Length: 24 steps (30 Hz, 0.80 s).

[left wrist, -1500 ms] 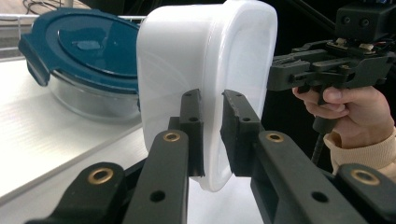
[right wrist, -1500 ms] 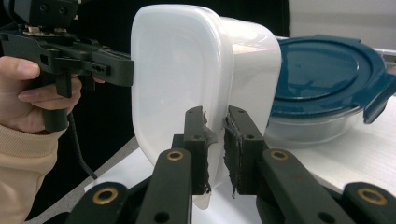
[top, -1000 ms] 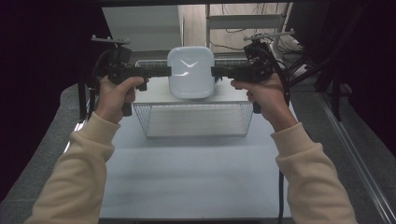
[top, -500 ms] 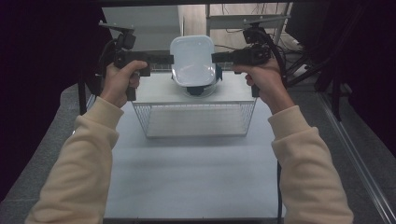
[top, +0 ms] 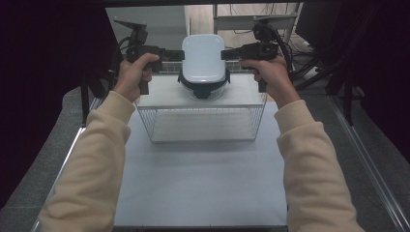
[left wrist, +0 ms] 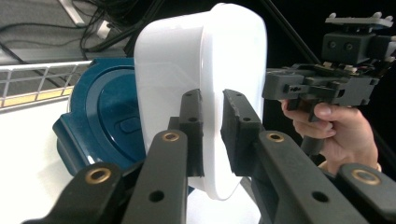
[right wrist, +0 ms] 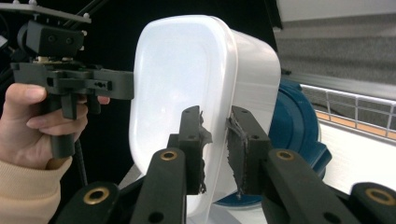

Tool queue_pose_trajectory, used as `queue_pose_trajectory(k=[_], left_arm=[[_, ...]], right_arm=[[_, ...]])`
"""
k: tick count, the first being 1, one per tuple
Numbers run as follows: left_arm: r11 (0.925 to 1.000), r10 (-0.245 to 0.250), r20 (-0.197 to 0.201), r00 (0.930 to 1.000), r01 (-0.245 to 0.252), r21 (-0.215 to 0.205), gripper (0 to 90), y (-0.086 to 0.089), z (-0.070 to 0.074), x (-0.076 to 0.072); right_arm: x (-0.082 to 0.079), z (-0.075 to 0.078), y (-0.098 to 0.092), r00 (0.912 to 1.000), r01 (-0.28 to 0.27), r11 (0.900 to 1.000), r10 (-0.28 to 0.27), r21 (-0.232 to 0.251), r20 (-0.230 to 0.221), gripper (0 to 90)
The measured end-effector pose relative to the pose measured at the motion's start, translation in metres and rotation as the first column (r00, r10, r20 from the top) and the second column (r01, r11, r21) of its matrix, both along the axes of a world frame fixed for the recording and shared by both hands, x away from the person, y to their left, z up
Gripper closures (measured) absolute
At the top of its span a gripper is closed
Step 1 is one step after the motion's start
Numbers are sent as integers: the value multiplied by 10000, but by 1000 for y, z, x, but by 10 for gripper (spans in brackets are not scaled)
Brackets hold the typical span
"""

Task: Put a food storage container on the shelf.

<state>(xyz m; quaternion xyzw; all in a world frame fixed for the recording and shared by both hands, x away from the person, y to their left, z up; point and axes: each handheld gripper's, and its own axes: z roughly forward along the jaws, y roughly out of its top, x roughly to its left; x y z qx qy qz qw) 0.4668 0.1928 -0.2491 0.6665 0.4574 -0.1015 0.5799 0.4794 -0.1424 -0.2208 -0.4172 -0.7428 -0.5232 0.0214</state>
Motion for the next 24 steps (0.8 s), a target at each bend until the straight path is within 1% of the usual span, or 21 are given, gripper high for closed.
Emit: queue_pose_trajectory(k=[3,5,7,8,13,15,17,19,21,22,23,24], left_arm=[[10000,60,-356,9993,-63,-78,745,-1,-3,10],[9995,155,-615,9980,-172,-260,740,0,-6,16],[9989,207,-839,9963,-241,-404,734,0,-9,22],[9986,256,-923,9954,-298,-439,729,0,-11,25],[9974,300,-1219,9921,-377,-613,707,0,-18,34],[9969,290,-1236,9919,-377,-689,689,-1,-20,36],[9967,223,-1225,9922,-316,-748,686,0,-21,36],[9963,152,-1233,9922,-255,-821,683,1,-22,36],[9968,102,-1216,9925,-197,-771,671,0,-23,36],[9973,122,-1163,9931,-205,-709,657,0,-23,36],[9980,233,-1060,9941,-294,-557,637,-1,-22,35],[9984,397,-870,9954,-429,-355,596,-2,-22,33]], right_arm=[[11,-3,0,9982,249,9996,-239,160,-547,723],[19,-5,0,9950,351,9989,-319,315,-947,708],[25,-7,0,9915,449,9984,-402,355,-1234,689],[29,-9,1,9880,537,9977,-472,403,-1473,681],[41,-17,-1,9760,714,9943,-532,793,-2112,652],[46,-22,-2,9676,781,9919,-514,997,-2472,636],[47,-24,-3,9670,728,9916,-438,1073,-2511,634],[46,-23,-3,9666,718,9921,-439,1025,-2525,631],[45,-22,-2,9670,668,9933,-413,939,-2512,612],[44,-22,-1,9675,657,9939,-417,886,-2495,569],[43,-22,0,9682,683,9944,-465,810,-2456,519],[42,-21,0,9717,772,9944,-587,727,-2288,460]])
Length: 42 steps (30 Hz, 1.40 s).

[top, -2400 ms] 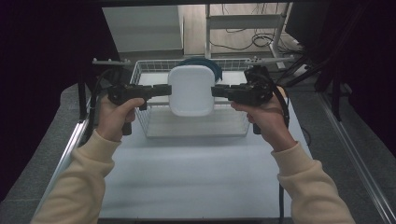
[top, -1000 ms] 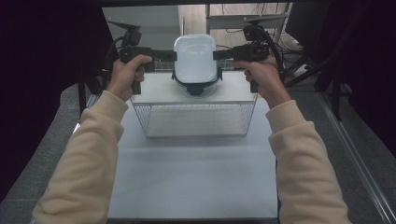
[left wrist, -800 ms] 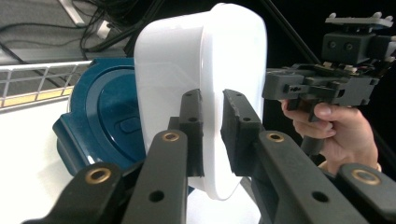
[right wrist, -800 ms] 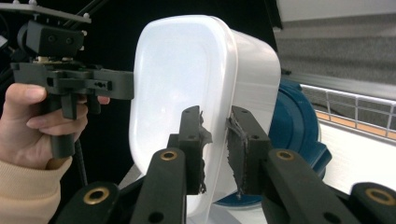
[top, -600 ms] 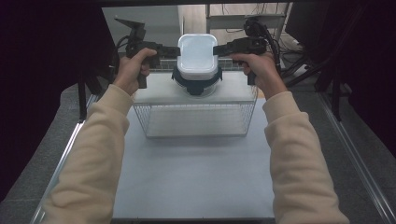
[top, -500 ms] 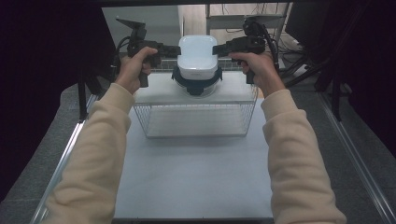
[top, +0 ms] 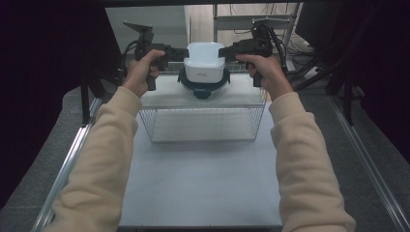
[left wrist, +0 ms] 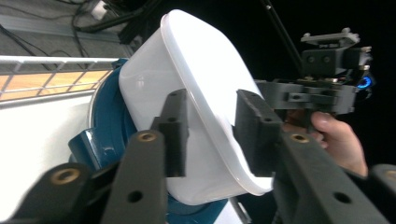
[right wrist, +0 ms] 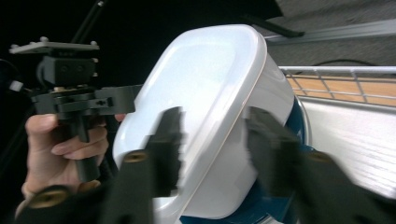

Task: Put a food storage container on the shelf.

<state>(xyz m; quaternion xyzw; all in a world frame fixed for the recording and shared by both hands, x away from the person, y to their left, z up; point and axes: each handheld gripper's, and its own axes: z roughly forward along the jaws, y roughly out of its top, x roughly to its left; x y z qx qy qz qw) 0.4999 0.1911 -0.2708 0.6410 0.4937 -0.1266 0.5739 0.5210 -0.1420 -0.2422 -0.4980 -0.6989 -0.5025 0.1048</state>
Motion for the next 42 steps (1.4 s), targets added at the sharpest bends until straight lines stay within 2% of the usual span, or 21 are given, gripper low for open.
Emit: queue_pose_trajectory(k=[2,3,4,5,7,9,12,15,17,19,23,25,29,31,33,34,40,41,42], left_arm=[[9986,262,405,9988,-280,446,501,0,2,-5],[9958,395,717,9966,-453,800,447,1,4,-8],[9948,471,817,9955,-541,865,388,1,5,-10],[9925,529,1070,9929,-640,1038,358,3,7,-15],[9904,668,1506,9863,-838,1100,296,7,10,-23],[9883,660,2040,9767,-921,1214,261,11,13,-36],[9840,548,2631,9632,-968,1498,224,16,13,-56],[9775,452,3108,9494,-1062,1823,215,21,12,-74],[9774,445,3239,9451,-1082,1814,213,23,10,-87],[9755,378,3429,9386,-1091,1909,211,25,8,-100],[9716,320,3641,9308,-1144,2070,209,30,-1,-124],[9705,266,3707,9284,-1129,2132,209,32,-8,-137],[9621,209,3723,9279,-1198,2448,206,37,-30,-161],[9608,190,3701,9288,-1194,2503,205,40,-44,-173],[9560,195,3729,9277,-1266,2648,202,43,-57,-183],[9510,257,3769,9259,-1388,2761,203,45,-63,-188],[9365,478,3582,9324,-1665,3085,197,50,-105,-207],[9288,456,3550,9338,-1705,3291,195,49,-114,-210],[9248,489,3528,9344,-1758,3374,190,48,-120,-213]], right_arm=[[-4,3,-1,9987,202,9997,-194,-149,469,367],[-6,5,-2,9966,335,9992,-317,-217,755,331],[-10,8,-4,9926,468,9985,-431,-299,1137,302],[-12,9,-4,9907,490,9983,-445,-324,1289,289],[-21,12,-9,9810,294,9989,-218,-365,1926,254],[-31,14,-13,9702,71,9995,9,-323,2423,239],[-49,14,-19,9497,-285,9985,416,-466,3103,213],[-68,13,-25,9289,-363,9963,626,-784,3651,205],[-79,11,-29,9163,-391,9951,720,-909,3940,198],[-89,7,-34,9078,-393,9940,782,-1021,4120,197],[-106,-4,-43,8910,-417,9894,998,-1391,4428,193],[-116,-12,-49,8836,-338,9878,1007,-1521,4573,191],[-136,-35,-59,8659,-166,9823,1075,-1868,4885,190],[-145,-46,-63,8598,13,9788,1035,-2049,5001,190],[-157,-63,-67,8552,150,9743,1041,-2249,5078,189],[-160,-68,-69,8556,170,9735,1038,-2281,5071,189],[-183,-104,-76,8530,343,9682,1008,-2477,5121,189],[-186,-108,-77,8526,341,9672,1033,-2518,5123,189],[-190,-115,-78,8535,375,9662,1017,-2549,5111,190]])
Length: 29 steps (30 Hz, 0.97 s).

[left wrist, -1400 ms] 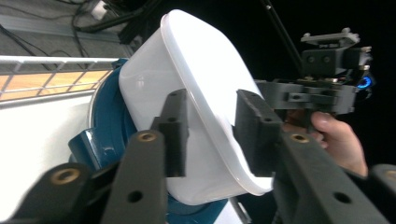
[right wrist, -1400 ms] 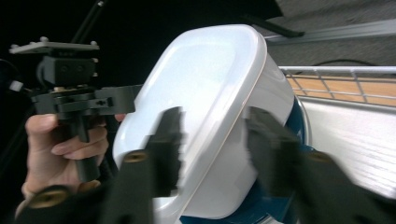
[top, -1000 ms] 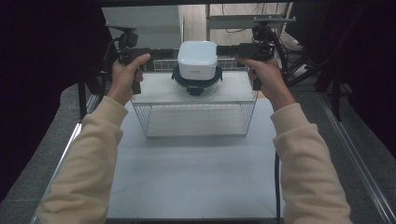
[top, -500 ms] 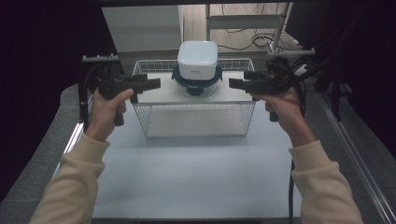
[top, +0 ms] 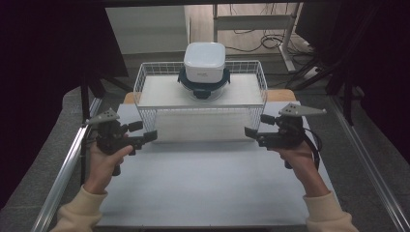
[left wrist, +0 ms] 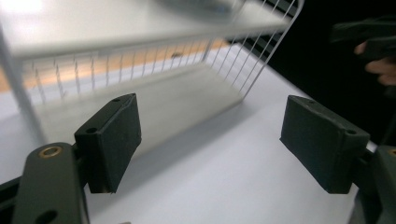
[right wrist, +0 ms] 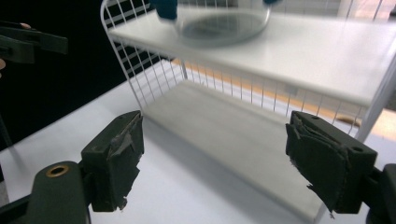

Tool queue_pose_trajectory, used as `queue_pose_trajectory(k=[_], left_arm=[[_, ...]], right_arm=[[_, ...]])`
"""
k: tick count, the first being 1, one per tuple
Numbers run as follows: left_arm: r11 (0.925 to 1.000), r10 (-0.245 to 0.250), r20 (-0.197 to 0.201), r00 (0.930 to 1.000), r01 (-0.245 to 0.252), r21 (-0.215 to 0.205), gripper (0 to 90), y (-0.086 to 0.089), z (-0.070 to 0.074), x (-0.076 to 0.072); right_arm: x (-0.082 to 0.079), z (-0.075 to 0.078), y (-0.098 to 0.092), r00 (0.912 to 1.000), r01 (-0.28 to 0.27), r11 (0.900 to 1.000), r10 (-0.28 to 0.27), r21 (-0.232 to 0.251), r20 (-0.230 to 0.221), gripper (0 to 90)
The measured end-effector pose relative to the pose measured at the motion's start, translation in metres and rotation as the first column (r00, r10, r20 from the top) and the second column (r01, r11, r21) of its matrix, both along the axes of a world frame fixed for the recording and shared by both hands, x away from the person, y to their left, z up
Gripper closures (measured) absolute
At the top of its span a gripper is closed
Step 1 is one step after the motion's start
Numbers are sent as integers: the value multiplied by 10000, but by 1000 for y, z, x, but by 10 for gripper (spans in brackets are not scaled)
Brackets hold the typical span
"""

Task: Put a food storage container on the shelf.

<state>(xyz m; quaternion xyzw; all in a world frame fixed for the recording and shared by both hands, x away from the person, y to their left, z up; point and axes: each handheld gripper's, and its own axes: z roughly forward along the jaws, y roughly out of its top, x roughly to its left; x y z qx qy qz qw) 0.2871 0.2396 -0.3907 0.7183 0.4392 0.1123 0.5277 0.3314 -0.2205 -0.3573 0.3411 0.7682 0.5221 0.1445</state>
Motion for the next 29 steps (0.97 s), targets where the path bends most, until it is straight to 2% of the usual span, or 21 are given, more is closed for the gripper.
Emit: queue_pose_trajectory(k=[4,7,12,15,18,29], left_arm=[[9987,127,-24,9999,-126,497,177,-3,-23,-9],[9979,75,-141,9999,-65,643,168,-6,-38,-15],[9951,-21,-584,9983,79,987,154,-14,-64,-21],[9928,-113,-781,9969,204,1180,151,-16,-75,-22],[9884,-45,-798,9968,166,1510,147,-19,-79,-21],[9864,75,-746,9972,48,1645,140,-19,-80,-21]], right_arm=[[-11,-24,-5,9998,127,9996,-131,-269,-145,190],[-17,-46,-10,9991,173,9985,-193,-522,-377,189],[-24,-77,-17,9952,330,9967,-395,-738,-896,189],[-26,-92,-18,9925,378,9943,-489,-995,-1119,189],[-27,-98,-17,9920,388,9914,-532,-1249,-1142,187],[-28,-98,-17,9953,464,9903,-570,-1307,-785,172]])
